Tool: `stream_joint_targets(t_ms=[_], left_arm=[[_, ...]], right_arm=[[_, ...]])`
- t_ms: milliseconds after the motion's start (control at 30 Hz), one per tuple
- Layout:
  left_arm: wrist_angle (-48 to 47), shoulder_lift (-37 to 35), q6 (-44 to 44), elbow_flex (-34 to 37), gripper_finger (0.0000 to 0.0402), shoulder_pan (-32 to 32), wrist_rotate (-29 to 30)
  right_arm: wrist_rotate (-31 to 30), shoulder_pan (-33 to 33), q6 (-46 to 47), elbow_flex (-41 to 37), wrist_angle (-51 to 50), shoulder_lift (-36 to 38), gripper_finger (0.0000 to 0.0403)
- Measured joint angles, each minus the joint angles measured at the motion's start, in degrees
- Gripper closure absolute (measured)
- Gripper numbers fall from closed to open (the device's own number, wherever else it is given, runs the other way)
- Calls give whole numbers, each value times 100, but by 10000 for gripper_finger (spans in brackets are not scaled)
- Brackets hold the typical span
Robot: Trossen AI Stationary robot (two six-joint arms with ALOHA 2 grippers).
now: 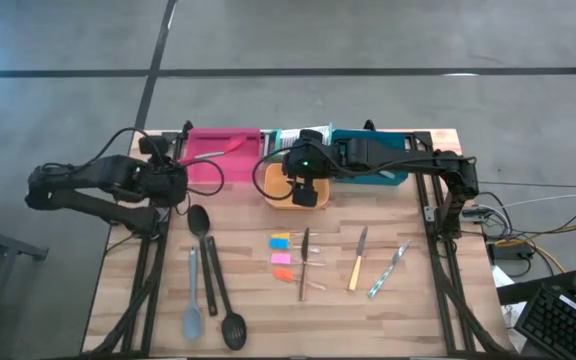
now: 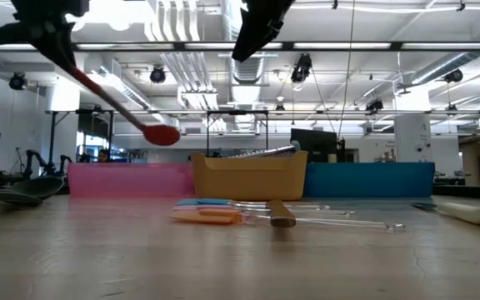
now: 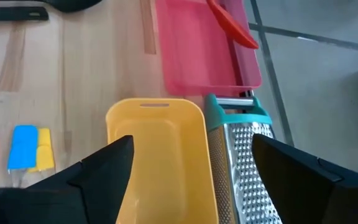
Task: Pick & Place Kitchen Items
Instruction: Put the red spoon into the pink bin
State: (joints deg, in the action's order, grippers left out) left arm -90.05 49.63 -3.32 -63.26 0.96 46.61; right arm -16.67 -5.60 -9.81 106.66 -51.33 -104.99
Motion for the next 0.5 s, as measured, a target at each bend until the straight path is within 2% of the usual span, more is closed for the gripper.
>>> stream_joint_targets(t_ms=[200, 400, 500], left_arm=[[234, -29, -636, 381, 347, -645, 0], [1640, -13, -2112, 772, 347, -1360, -86], [2457, 15, -3022, 1002, 347, -1741, -364]], right_arm=[[0, -5, -172, -189, 323, 0, 111], [0, -14, -258, -200, 394, 0, 126], [2, -31, -258, -200, 392, 10, 132]])
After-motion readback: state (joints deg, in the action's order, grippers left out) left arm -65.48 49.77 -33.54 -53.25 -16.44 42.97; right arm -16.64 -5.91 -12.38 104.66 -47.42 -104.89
